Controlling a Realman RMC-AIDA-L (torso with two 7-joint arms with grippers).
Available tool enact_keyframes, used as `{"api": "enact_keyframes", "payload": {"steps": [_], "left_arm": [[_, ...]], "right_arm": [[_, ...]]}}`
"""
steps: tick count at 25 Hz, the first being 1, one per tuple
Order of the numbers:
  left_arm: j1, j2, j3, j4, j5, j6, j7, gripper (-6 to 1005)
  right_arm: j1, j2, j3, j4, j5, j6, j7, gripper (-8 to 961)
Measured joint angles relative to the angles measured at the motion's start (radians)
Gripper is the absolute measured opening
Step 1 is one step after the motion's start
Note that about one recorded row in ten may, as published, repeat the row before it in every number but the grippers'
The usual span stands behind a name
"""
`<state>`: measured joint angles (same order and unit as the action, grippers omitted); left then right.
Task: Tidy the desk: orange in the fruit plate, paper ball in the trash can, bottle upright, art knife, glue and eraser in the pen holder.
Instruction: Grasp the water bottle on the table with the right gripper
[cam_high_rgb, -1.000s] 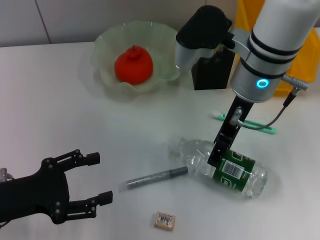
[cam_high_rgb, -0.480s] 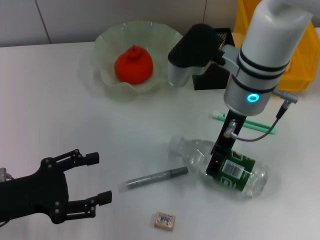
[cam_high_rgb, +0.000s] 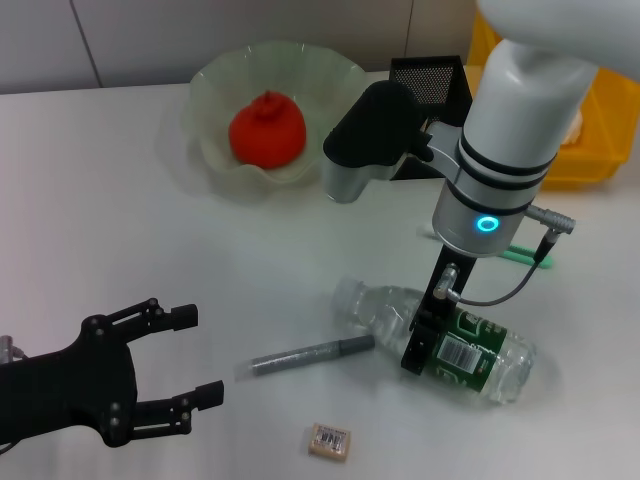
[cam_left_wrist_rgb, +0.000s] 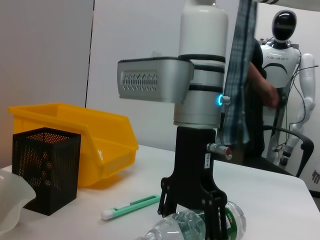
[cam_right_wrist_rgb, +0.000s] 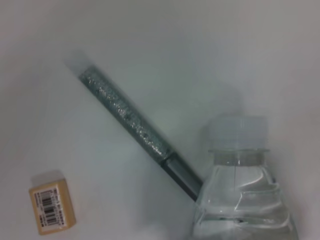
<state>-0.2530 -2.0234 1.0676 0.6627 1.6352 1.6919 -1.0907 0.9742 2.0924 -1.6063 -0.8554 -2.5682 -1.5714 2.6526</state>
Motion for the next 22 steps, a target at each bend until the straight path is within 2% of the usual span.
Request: {"api": "enact_keyframes", "payload": {"steps": [22], "left_arm": [[0.001,0.001,-0.017,-0.002,0.000,0.010,-0.002,810]], "right_arm": [[-0.016,0.000,-0.017,0.011,0.031,0.028,-0.023,825]]}}
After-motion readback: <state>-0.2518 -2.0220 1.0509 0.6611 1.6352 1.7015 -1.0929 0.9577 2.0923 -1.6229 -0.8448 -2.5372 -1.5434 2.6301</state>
